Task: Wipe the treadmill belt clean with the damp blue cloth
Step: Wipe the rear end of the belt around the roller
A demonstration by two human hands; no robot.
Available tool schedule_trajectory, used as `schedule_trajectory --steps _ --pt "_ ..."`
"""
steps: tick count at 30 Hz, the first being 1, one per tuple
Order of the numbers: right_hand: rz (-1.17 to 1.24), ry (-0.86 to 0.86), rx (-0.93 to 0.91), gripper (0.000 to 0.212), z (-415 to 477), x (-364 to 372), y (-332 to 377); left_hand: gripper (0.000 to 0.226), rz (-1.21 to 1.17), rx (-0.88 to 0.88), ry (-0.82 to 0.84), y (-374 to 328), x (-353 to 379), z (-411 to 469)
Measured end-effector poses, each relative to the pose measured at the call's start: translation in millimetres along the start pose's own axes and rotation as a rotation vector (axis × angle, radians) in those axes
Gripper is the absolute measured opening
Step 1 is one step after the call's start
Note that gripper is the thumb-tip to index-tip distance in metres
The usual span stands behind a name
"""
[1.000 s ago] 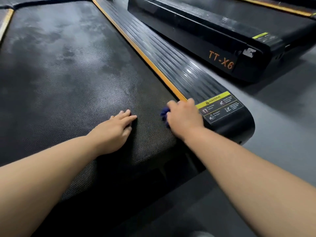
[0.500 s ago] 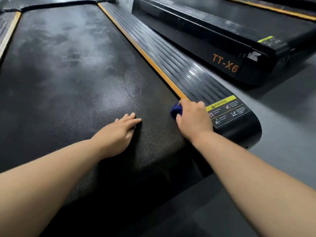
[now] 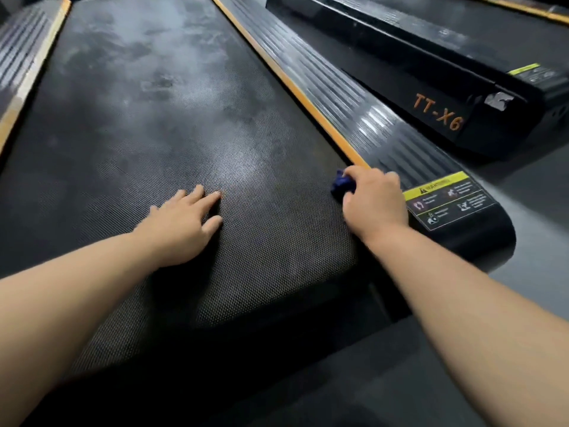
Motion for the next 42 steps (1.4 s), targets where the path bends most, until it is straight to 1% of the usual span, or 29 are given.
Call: schedule_trajectory --steps 2,4,7,8,9,10,11,12,14,15,17,19,22,23,25,26,27,28,29,30,31,32,34,37,39,41,42 --pt "0.007 0.015 0.004 0.029 -7.6 6.7 17.6 0.056 0.048 0.044 0.026 0.9 7.7 1.4" --pt "0.093 0.059 -0.086 0.029 -21.7 11.6 58.1 0.056 0.056 0.060 0.039 -1.5 9.4 2.2" --pt "0.310 0.185 -0.319 0.028 -51.6 20.1 129.7 0.056 0.060 0.054 0.046 -0.4 7.5 -0.1" --pt "0.317 0.216 -0.420 0.028 -59.5 23.7 143.5 0.056 0.066 0.057 0.039 0.1 7.7 -1.0" --pt "0.269 0.206 -0.493 0.029 -57.6 25.1 143.8 0.056 0.075 0.064 0.033 0.1 6.9 -1.5" --pt "0.201 0.165 -0.494 0.032 -46.4 23.5 129.7 0.057 0.080 0.072 0.037 -0.6 6.6 -2.0" --pt "0.132 0.115 -0.426 0.034 -30.6 20.3 104.6 0.058 0.083 0.076 0.049 -1.0 7.2 -2.7" --pt "0.063 0.073 -0.307 0.034 -13.7 14.1 72.4 0.060 0.083 0.073 0.063 -1.7 8.3 -3.2" --pt "0.039 0.035 -0.053 0.031 3.5 -1.6 15.5 0.070 0.088 0.049 0.081 -2.9 11.9 -5.1" --pt "0.053 0.042 0.005 0.029 2.5 -4.3 6.6 0.076 0.093 0.038 0.078 -3.4 13.3 -5.3" --pt "0.086 0.049 -0.069 0.026 -14.3 -1.6 34.2 0.082 0.107 0.023 0.073 -4.1 14.8 -5.1" --pt "0.189 0.076 -0.180 0.028 -38.9 4.4 75.8 0.084 0.105 0.024 0.080 -4.3 14.5 -4.1" --pt "0.322 0.193 -0.380 0.030 -72.9 9.2 127.0 0.081 0.109 0.030 0.089 -3.4 10.8 -0.7" --pt "0.338 0.222 -0.426 0.032 -79.9 10.3 132.7 0.080 0.115 0.035 0.091 -3.4 10.5 0.3" --pt "0.256 0.189 -0.484 0.036 -77.9 8.4 123.0 0.081 0.110 0.039 0.092 -3.0 11.7 1.1" --pt "0.180 0.144 -0.460 0.038 -68.1 7.3 107.0 0.082 0.099 0.037 0.093 -1.6 12.4 1.1" --pt "0.099 0.094 -0.378 0.036 -53.9 3.7 84.4 0.082 0.085 0.038 0.092 -0.8 12.6 1.5" --pt "0.032 0.062 -0.251 0.033 -39.8 -1.2 58.1 0.083 0.072 0.041 0.094 -0.5 12.8 1.9" --pt "0.008 0.046 -0.119 0.029 -31.1 -5.5 36.1 0.084 0.064 0.045 0.098 -0.6 12.1 1.7" --pt "0.011 0.045 -0.029 0.028 -28.8 -6.1 25.0 0.085 0.060 0.049 0.101 -0.6 11.3 1.6" --pt "0.014 0.053 0.004 0.028 -32.1 -4.2 26.8 0.086 0.056 0.052 0.100 -0.6 10.7 1.8" --pt "0.009 0.063 -0.012 0.028 -39.0 0.5 38.4 0.086 0.054 0.055 0.092 -0.8 10.2 1.8" --pt "0.038 0.063 -0.105 0.026 -54.5 9.7 71.2 0.086 0.056 0.058 0.065 -0.7 10.2 1.1" --pt "0.144 0.053 -0.255 0.035 -69.1 15.9 108.1 0.086 0.047 0.054 0.067 -1.3 11.8 3.2" --pt "0.154 0.058 -0.372 0.036 -69.2 14.9 114.7 0.086 0.057 0.041 0.074 -0.2 12.7 6.8" --pt "0.110 0.078 -0.437 0.029 -56.8 12.2 102.0 0.087 0.056 0.027 0.081 1.6 11.4 8.8" --pt "0.074 0.065 -0.441 0.025 -46.5 9.0 87.7 0.087 0.047 0.024 0.084 1.0 10.5 9.6"
Point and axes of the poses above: each hand's wrist, its own z-axis towards the middle knuckle, its own x-axis out of the palm, y = z × x, the point moved 7 cm from there along z, towards the middle knuckle, and after that the axes turned 4 degrees about -x, right-handed, at the moved point
